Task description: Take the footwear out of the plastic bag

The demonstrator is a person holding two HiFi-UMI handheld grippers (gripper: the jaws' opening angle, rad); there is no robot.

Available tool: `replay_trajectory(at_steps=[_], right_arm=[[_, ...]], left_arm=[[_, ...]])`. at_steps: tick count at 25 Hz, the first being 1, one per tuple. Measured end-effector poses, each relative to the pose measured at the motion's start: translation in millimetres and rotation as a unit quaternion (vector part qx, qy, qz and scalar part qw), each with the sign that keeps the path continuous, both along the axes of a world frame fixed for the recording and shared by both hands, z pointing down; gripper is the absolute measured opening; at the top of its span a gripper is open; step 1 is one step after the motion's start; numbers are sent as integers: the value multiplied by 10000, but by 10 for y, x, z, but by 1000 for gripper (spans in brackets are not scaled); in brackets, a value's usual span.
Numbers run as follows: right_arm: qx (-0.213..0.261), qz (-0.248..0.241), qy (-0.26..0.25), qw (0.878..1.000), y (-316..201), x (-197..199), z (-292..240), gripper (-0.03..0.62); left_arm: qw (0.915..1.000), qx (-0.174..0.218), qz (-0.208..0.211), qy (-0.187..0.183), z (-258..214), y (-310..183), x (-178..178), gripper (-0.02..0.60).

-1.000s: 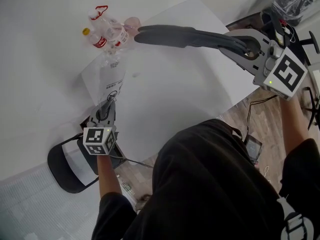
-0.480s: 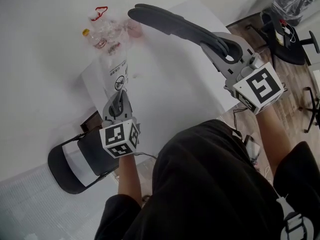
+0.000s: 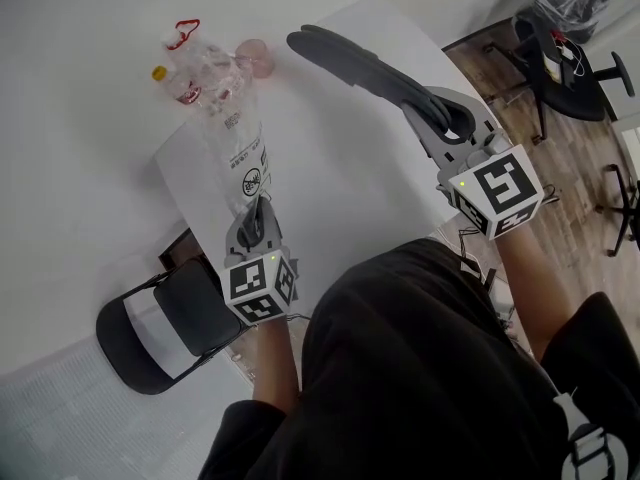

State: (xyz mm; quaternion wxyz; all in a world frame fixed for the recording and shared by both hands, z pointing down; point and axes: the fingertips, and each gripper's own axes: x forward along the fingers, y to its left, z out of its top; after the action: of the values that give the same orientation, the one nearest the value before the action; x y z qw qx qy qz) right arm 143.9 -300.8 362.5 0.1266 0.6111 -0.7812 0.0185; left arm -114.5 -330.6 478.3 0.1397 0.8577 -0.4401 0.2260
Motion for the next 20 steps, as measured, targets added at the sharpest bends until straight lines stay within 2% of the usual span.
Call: replay_trajectory(at_steps=[5,20], right_arm=[[-148,68,-60,9999,66,32,126,77],[-82,-4,73,9999,15,128,55,77]], left_arm=[[9998,-161,89,-28,103,93,61,23],[9997,-163,162,0,112,73,97,23]])
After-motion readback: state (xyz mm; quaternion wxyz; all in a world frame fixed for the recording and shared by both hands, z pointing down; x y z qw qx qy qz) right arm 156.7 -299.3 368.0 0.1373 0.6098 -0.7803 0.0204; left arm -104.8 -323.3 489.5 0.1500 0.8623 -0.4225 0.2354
